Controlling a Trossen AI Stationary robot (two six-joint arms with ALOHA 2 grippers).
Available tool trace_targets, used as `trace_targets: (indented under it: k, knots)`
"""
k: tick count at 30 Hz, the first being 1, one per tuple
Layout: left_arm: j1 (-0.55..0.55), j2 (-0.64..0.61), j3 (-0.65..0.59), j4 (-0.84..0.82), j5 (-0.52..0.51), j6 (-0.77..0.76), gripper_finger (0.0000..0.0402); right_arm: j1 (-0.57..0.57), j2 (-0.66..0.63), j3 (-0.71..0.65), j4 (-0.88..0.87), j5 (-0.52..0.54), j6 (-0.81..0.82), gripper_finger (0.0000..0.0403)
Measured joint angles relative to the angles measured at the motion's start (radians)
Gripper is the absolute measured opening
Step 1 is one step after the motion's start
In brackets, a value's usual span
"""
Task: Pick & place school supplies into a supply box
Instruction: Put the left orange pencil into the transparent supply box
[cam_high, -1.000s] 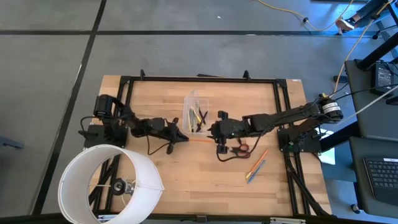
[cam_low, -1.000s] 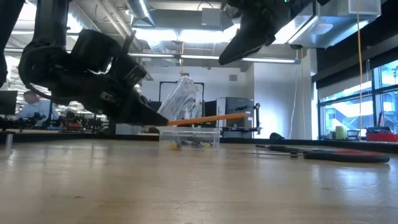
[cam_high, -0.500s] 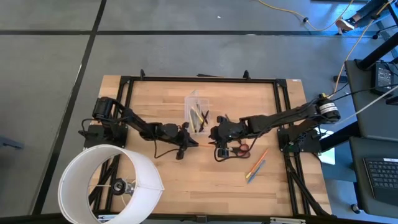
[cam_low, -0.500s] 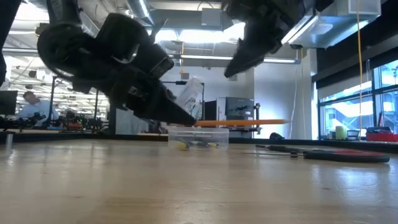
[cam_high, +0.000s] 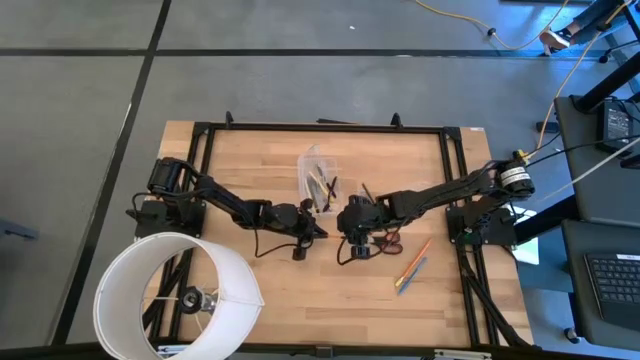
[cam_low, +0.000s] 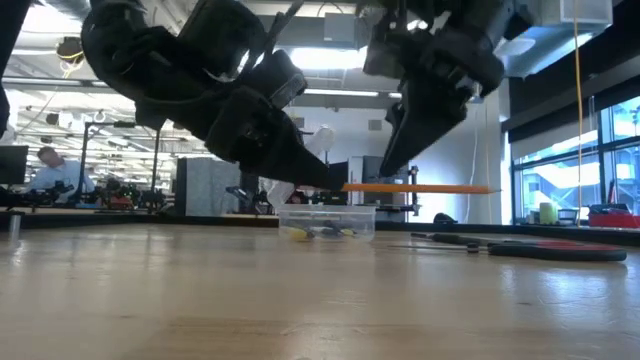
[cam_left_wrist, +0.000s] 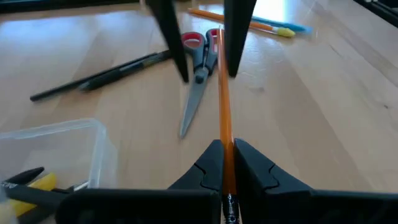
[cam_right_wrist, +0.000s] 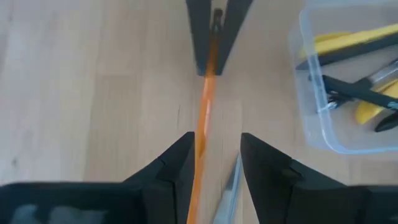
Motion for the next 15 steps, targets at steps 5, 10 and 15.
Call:
trace_targets:
  k: [5,10,15]
  knots:
    - [-0.007,0.0,0.007,-0.014,-0.018,-0.008,0.001,0.0,0.029,0.0,-0.006,0.0,0.001,0.0133]
    - [-0.007,0.0,0.007,-0.011,-0.052,-0.008,0.001,0.0,0.031,0.0,-0.006,-0.002,0.008,0.0133]
    - [-0.007,0.0,0.007,-0.011,-0.069,-0.007,0.001,0.0,0.031,0.0,-0.005,-0.047,0.009,0.0133]
